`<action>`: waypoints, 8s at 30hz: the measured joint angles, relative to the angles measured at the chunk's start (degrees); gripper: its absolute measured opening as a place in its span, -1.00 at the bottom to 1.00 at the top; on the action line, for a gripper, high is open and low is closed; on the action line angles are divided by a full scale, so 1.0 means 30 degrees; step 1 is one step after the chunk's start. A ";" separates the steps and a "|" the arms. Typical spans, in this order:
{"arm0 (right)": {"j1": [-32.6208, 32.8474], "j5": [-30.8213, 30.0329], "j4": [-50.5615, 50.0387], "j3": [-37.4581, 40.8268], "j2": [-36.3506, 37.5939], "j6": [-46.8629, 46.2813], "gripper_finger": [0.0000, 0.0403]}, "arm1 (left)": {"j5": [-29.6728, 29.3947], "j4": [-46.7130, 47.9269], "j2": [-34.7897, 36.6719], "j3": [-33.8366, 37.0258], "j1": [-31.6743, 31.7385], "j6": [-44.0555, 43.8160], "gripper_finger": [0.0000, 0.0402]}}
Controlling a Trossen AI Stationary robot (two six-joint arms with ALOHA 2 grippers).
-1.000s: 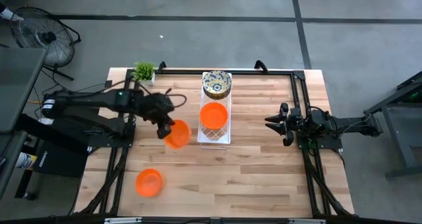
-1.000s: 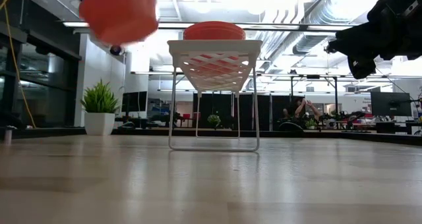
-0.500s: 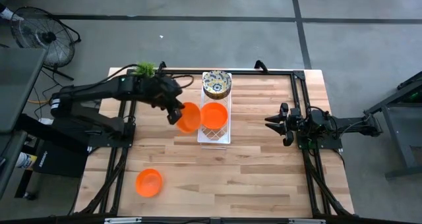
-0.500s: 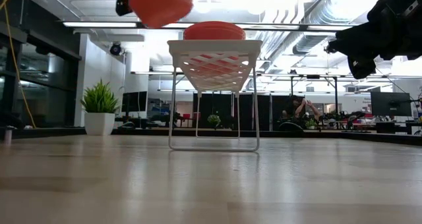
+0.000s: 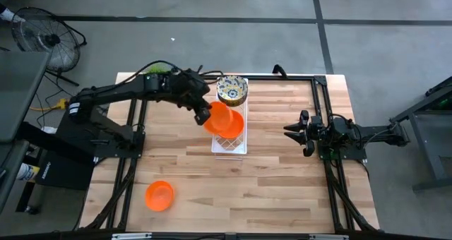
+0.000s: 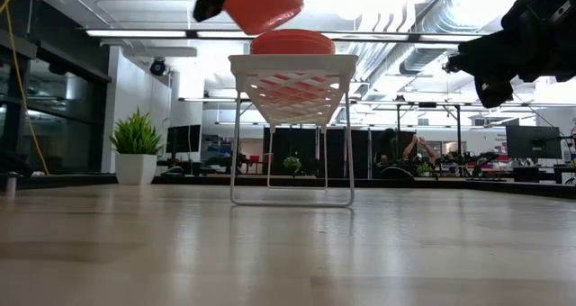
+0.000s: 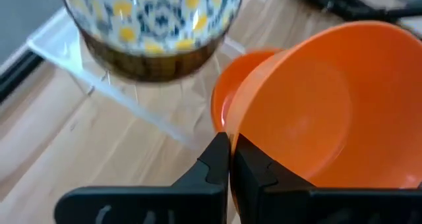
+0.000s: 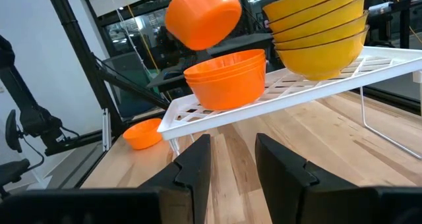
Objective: Pick & Place Mini bowls
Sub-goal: Stack the orange bowl on top of the orange bowl on the shelf
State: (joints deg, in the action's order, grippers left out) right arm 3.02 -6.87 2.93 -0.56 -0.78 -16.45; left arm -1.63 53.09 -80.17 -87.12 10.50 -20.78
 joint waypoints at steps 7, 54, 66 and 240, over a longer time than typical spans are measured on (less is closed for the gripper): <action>-0.0004 0.0000 -0.0006 -0.0006 -0.0007 -0.0007 -0.47 | -0.0232 -0.0351 -0.1626 -0.0930 0.0015 -0.0005 -1.00; -0.0003 -0.0012 0.0045 -0.0002 0.0000 -0.0005 -0.47 | -0.0198 0.0823 -0.2257 -0.1172 -0.0332 0.2931 -0.20; 0.0002 -0.0007 0.0024 0.0000 0.0007 0.0000 -0.47 | -0.1130 0.6488 -0.0454 -0.1031 -0.4679 0.1772 -0.20; 0.0002 0.0000 0.0002 -0.0002 -0.0007 -0.0002 -0.47 | 0.0817 -0.3522 -0.0741 0.1875 -0.0117 -0.3671 -0.70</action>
State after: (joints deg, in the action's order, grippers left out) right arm 3.03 -6.87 2.94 -0.56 -0.80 -16.45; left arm 0.82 42.52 -82.39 -81.49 10.15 -31.79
